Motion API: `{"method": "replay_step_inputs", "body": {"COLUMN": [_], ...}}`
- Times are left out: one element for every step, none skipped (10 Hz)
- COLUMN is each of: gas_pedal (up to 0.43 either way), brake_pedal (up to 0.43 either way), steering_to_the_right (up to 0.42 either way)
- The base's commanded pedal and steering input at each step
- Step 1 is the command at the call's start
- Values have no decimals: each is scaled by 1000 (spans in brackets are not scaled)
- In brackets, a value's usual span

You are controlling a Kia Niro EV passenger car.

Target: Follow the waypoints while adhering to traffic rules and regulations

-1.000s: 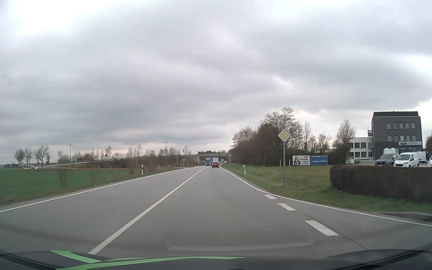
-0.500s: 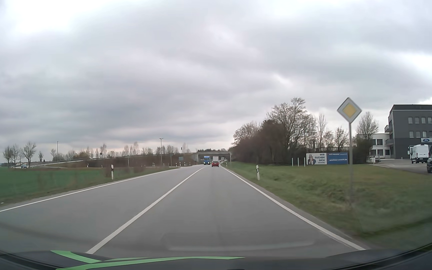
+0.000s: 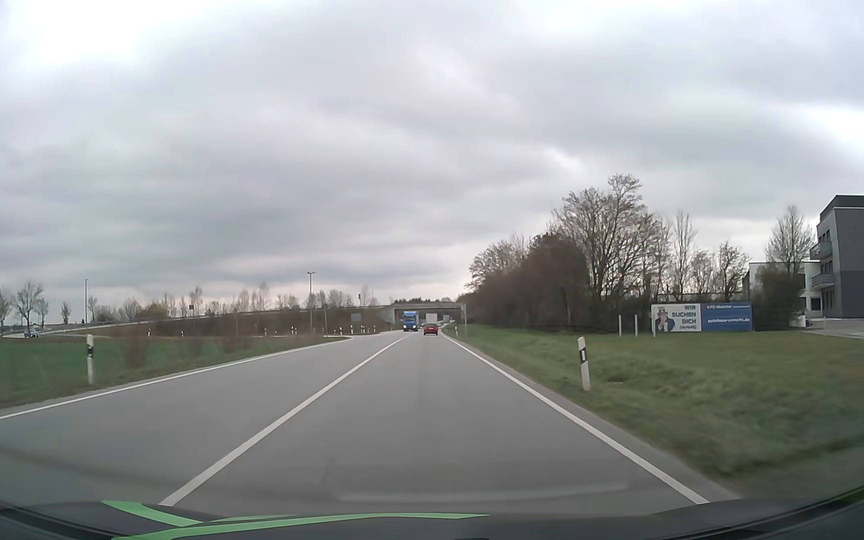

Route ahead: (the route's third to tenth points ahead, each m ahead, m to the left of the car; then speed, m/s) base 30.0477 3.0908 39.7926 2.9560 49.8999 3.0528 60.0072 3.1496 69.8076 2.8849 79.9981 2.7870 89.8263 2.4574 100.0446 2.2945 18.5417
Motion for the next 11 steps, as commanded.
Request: {"method": "replay_step_inputs", "body": {"gas_pedal": [130, 130, 130, 118, 118, 118, 118, 118, 118, 118, 118], "brake_pedal": [0, 0, 0, 0, 0, 0, 0, 0, 0, 0, 0], "steering_to_the_right": [0, 0, 0, 0, -1, 0, 0, 0, 0, 0, 0]}}
